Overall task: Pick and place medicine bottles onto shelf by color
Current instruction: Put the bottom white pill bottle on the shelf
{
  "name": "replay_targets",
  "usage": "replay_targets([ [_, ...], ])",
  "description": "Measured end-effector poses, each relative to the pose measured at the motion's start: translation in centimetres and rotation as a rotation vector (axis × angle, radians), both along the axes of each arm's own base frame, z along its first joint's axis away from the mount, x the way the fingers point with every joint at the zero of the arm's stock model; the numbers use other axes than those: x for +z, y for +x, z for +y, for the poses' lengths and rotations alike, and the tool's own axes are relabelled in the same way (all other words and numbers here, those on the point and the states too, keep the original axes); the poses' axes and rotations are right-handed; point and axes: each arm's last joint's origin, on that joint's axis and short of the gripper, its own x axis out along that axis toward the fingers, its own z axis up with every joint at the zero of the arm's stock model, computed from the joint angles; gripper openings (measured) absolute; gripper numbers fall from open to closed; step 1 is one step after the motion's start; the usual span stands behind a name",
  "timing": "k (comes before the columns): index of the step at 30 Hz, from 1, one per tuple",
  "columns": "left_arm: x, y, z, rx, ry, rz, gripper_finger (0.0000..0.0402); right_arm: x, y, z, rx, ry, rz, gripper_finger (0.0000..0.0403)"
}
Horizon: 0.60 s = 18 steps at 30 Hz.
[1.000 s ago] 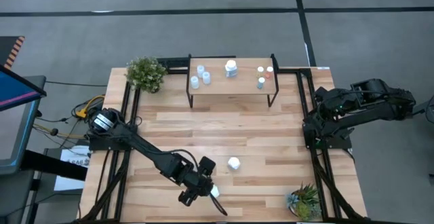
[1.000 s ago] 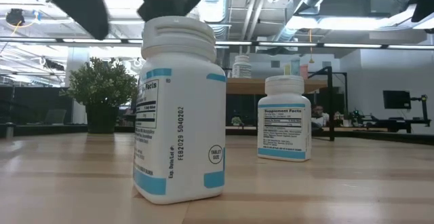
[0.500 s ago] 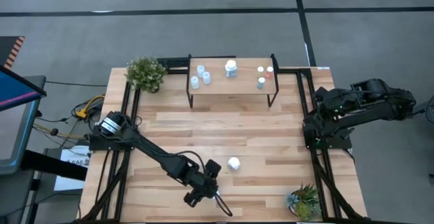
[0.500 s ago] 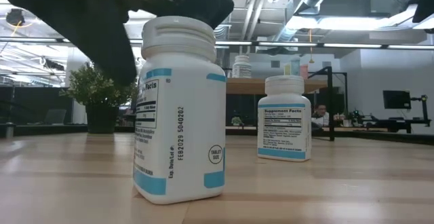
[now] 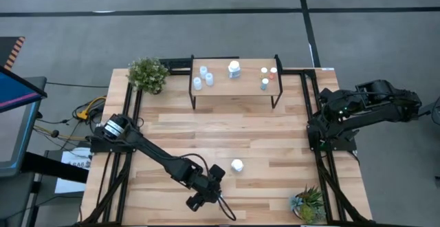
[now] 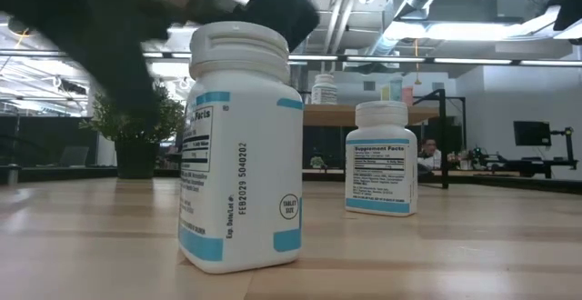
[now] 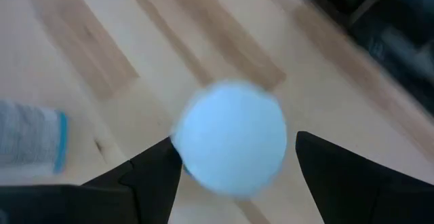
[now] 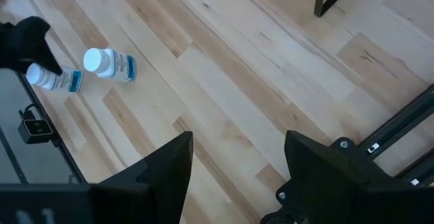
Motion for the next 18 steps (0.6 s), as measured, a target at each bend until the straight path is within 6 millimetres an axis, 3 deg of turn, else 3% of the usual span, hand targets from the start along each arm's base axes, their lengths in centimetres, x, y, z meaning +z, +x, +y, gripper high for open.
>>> replay_targets([
  [4,-0.82,0.26,-0.14,0.003,0.014,0.015,0.0271,-0.01,-0.02,0.0,0.001,-0.001,0.002,0.0255],
  [11,-0.58,0.49,-0.09,0.021,0.025,-0.009,0.027,-0.01,-0.03,0.0,0.006,-0.004,0.003,0.0255],
  [18,-0.58,0.57,-0.17,0.021,-0.002,-0.004,0.0235,-0.03,-0.05,-0.01,0.007,-0.005,0.005,0.0255],
])
